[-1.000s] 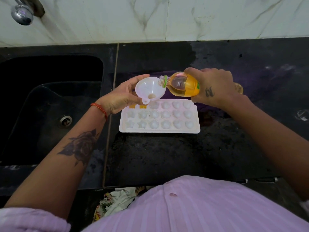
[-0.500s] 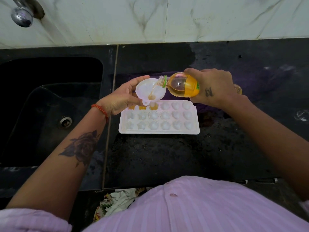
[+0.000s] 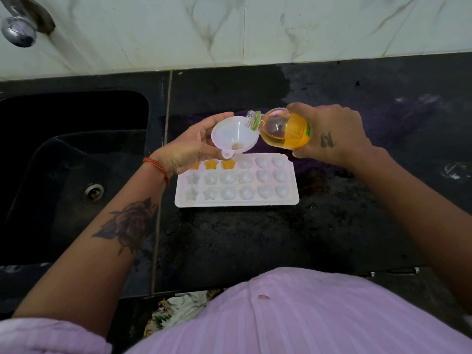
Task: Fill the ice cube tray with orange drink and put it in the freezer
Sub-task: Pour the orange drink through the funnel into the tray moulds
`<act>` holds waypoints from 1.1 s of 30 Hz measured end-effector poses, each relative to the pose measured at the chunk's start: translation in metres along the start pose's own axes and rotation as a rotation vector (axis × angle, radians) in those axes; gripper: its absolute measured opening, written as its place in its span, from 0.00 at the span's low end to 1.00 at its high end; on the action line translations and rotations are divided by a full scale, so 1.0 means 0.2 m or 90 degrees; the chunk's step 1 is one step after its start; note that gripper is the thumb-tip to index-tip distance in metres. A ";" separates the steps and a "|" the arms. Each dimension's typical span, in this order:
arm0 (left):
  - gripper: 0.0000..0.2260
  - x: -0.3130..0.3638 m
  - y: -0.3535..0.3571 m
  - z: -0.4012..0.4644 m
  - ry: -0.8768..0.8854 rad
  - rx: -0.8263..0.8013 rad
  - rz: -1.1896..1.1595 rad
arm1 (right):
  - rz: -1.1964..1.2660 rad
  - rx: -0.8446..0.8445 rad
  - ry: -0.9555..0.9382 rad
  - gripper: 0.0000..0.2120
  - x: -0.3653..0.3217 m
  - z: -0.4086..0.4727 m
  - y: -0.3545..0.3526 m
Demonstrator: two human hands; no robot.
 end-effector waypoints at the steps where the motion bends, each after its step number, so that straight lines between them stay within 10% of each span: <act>1: 0.36 -0.01 0.01 0.01 -0.001 -0.001 0.002 | -0.012 0.002 -0.002 0.33 0.01 0.00 0.00; 33: 0.36 0.00 0.08 0.08 0.004 -0.030 -0.005 | 0.032 -0.016 0.048 0.37 0.10 -0.03 -0.01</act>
Point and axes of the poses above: each hand's wrist, its own z-axis towards the middle knuckle, its own y-axis out of the palm, x = y × z, the point moved 3 cm from there along z, towards the middle knuckle, and after that the axes turned 13 degrees about y, right-handed, at the moved point
